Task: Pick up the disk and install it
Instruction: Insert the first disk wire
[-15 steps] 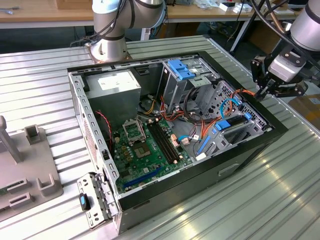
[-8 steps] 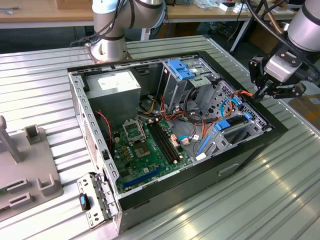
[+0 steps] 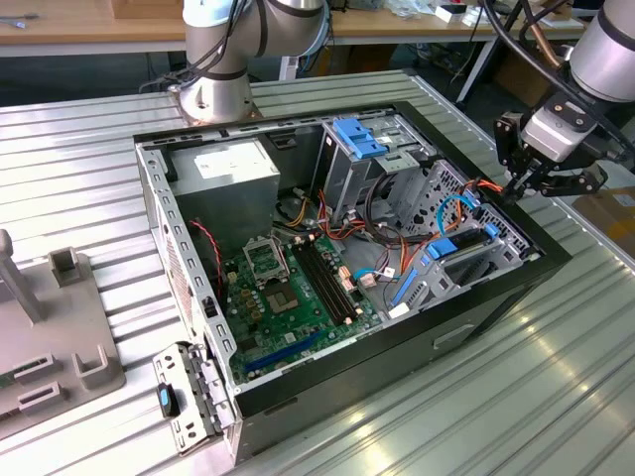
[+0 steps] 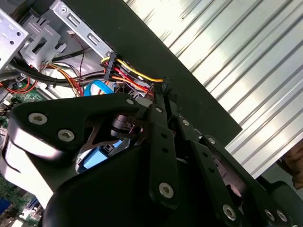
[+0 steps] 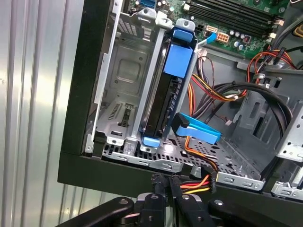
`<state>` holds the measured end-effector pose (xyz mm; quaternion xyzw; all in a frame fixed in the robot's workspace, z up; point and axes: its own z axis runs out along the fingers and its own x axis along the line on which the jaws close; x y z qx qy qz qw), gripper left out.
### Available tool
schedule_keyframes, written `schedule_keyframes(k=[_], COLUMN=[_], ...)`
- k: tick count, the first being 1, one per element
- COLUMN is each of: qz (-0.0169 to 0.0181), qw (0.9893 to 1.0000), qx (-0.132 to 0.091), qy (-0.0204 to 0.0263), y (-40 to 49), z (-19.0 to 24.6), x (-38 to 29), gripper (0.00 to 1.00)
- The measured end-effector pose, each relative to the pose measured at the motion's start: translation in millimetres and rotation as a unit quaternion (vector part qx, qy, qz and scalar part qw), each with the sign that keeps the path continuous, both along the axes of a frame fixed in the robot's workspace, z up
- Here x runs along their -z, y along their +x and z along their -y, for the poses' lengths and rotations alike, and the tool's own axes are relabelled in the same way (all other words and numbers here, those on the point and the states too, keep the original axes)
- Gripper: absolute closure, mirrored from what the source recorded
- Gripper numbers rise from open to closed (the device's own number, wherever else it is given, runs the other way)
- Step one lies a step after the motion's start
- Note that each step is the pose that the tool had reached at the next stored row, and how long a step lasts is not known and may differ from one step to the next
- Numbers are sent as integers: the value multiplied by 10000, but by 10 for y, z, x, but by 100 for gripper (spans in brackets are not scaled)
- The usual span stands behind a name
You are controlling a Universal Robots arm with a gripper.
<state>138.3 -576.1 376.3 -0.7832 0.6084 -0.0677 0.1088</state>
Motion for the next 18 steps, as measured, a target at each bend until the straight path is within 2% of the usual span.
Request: schedule_keyframes(k=[3,7,9,12,15,18], qz=[0,0,1,1,1,1], qw=[10000,10000,10000,10000,9996,9994], qx=[-1,0,4,5,265,340], qy=[19,23,23,24,24,23], y=[-57,-168,-256,-264,-264,-265], z=[9,18,21,20,20,34], x=[3,2,3,3,7,14], gripper=[84,84,84,84,84,84])
